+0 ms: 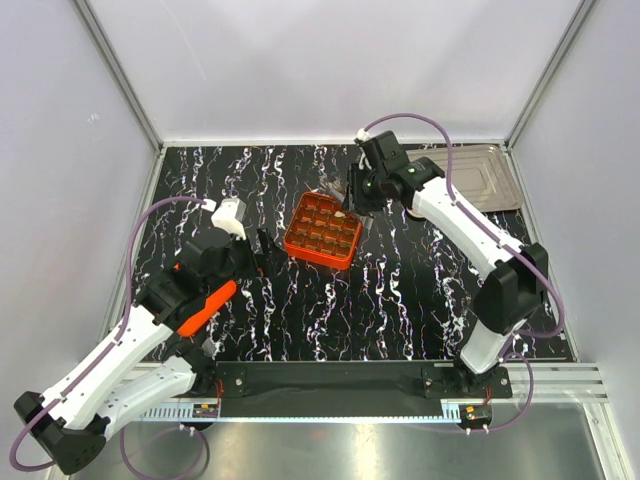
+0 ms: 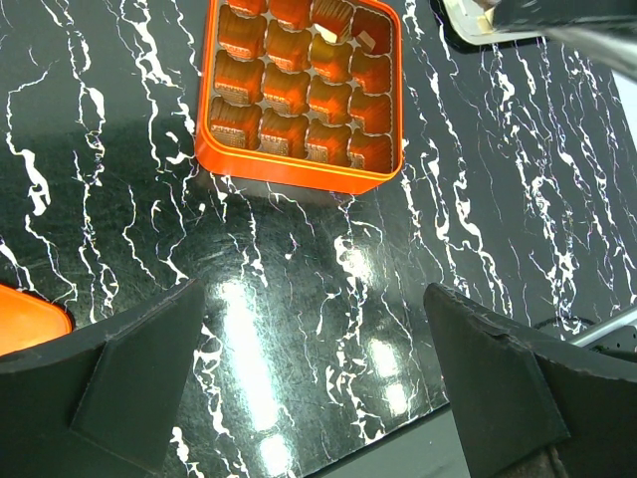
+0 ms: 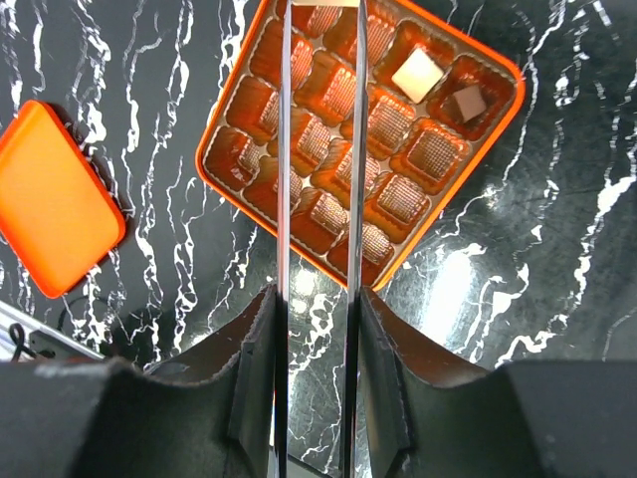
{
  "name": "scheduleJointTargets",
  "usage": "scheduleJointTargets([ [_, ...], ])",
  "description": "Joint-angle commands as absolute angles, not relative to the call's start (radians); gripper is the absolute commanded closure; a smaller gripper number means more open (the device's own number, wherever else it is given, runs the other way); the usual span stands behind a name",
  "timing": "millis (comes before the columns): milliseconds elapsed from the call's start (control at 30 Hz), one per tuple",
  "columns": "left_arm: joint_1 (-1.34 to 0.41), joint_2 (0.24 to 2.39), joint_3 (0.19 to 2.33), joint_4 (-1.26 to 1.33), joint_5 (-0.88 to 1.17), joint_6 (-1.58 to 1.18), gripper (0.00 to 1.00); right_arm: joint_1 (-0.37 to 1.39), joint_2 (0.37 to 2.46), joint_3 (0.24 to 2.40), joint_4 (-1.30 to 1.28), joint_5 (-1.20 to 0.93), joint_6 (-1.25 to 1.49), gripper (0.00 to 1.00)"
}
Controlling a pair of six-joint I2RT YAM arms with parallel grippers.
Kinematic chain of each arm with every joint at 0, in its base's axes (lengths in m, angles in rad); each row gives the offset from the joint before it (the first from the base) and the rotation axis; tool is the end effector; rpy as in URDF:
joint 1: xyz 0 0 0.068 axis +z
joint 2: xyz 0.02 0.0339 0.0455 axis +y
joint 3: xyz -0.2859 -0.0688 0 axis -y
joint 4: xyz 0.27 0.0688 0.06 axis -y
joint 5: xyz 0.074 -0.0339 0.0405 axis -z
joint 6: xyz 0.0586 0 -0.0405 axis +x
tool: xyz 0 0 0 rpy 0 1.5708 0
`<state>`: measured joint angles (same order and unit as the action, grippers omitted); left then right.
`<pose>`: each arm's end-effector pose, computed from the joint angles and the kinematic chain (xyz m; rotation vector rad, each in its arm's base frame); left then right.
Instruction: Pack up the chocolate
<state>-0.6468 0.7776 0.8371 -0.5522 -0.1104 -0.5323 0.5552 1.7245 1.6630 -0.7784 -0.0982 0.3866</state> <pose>0.1625 -0.1146 0.3275 0.0513 2.1170 -0.6066 0.3584 0.2291 0.3408 -0.2552 2.4668 0.5390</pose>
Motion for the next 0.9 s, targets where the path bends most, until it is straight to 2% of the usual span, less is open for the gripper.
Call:
scheduleJointTargets([
  [0,-0.647,0.759,0.871,-0.531,-0.126,-0.537,0.01,0.574,1.749,1.669,-0.723,-0.084,0.400,0.62],
  [333,-0.647,0.756,0.874,-0.538,-0.138,-0.531,0.01,0.595,1.825,1.669,-0.721,-0.057,0.396,0.60],
  [867,-0.647,0.773,0.876,-0.523,-0.126,-0.535,0.01,0.603,1.804,1.696,-0.764,-0.006,0.374,0.51],
])
